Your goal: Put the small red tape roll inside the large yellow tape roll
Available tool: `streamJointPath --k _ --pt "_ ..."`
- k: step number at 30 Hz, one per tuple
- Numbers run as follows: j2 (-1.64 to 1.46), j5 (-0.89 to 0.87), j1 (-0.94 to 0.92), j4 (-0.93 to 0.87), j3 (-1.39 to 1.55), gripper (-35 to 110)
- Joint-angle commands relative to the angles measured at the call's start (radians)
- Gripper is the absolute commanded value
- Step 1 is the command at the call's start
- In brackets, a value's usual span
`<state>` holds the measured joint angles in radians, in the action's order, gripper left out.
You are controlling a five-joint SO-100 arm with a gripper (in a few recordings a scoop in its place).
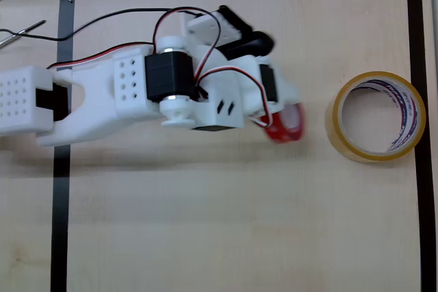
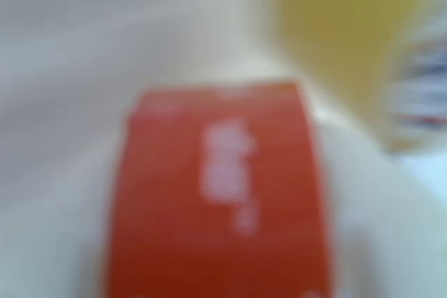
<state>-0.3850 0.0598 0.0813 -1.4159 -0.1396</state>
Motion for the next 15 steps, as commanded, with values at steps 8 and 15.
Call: streamJointPath --k 8,15 --pt "-0.018 0.025 -0.011 0.502 -0.101 0" --pt "0.114 0.018 -0.020 0.709 -0.101 0"
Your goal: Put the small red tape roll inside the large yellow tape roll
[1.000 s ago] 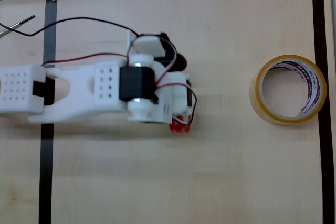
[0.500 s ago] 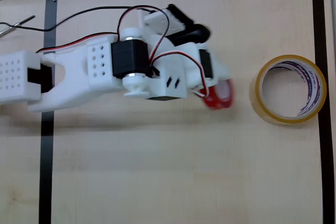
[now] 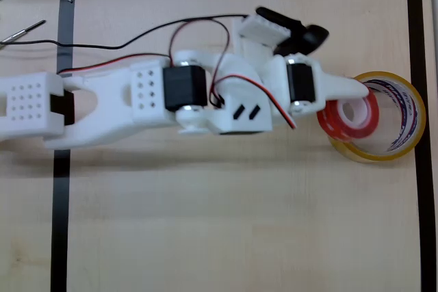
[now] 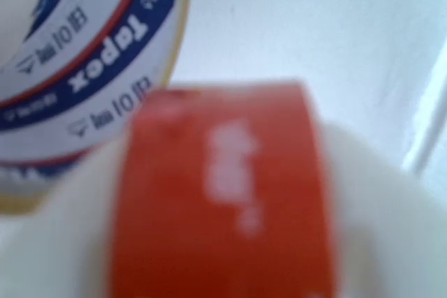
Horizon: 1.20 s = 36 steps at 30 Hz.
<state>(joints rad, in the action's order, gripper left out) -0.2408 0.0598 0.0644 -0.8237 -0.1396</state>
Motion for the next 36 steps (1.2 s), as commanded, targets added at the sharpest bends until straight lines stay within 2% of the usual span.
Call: streamJointPath --k 1,9,12,16,21,32,36 --pt "-0.009 0.020 -0.003 0.144 -0.101 0" --pt "0.058 0.017 0.009 0.268 -0.101 0" --pt "0.058 0.017 0.018 0.270 -0.101 10" --pt "0.055 0.015 0.029 0.261 -0.103 13" --pt "0.051 0.015 0.043 0.218 -0.103 18" --pt "-0.014 0.015 0.044 0.106 -0.103 18" --pt "-0.100 0.015 0.055 -0.055 -0.103 5"
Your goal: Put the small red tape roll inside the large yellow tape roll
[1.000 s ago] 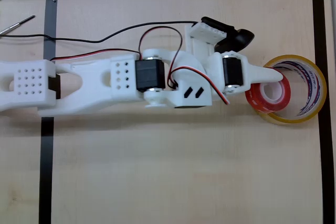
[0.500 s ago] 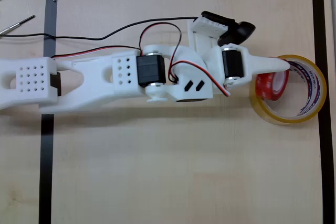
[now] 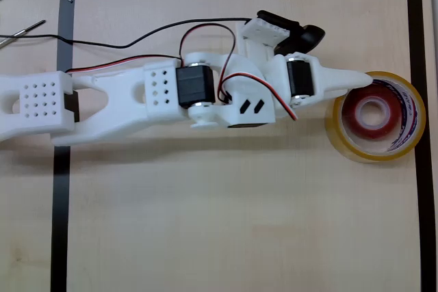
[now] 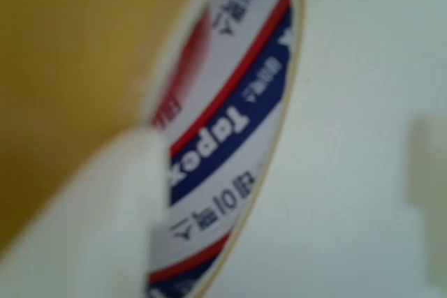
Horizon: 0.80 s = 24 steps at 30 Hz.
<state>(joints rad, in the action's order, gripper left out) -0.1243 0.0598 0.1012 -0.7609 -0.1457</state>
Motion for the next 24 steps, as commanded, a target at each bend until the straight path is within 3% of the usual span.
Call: streamJointPath --k 1,15,24 --pt "-0.247 0.015 0.020 -0.173 -0.097 2" --pt "-0.718 -0.156 0.034 -1.046 -0.097 0" --pt "-1.430 -0.219 0.025 -1.045 0.701 0"
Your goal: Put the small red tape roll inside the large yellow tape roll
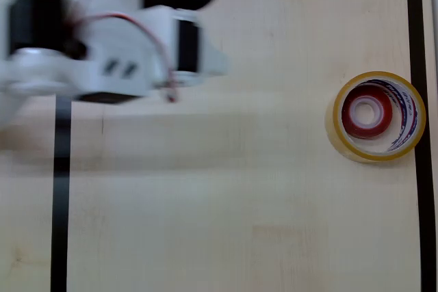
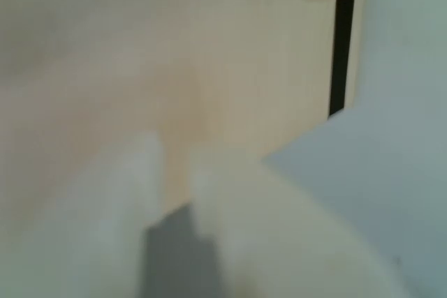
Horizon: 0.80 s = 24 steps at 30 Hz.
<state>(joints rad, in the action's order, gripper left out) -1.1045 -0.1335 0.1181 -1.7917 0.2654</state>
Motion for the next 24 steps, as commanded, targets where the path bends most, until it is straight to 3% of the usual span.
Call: streamJointPath --k 1,5,7,16,24 --pt "-0.540 -0.029 -0.002 -0.002 0.420 0" --pt "-1.074 -0.015 -0.069 0.353 1.246 0" --pt "-1.235 -0.005 -0.097 0.439 1.479 0" --pt "-1.723 0.041 -0.186 0.707 2.166 0" --pt "-2.005 0.097 -0.173 0.772 2.546 0"
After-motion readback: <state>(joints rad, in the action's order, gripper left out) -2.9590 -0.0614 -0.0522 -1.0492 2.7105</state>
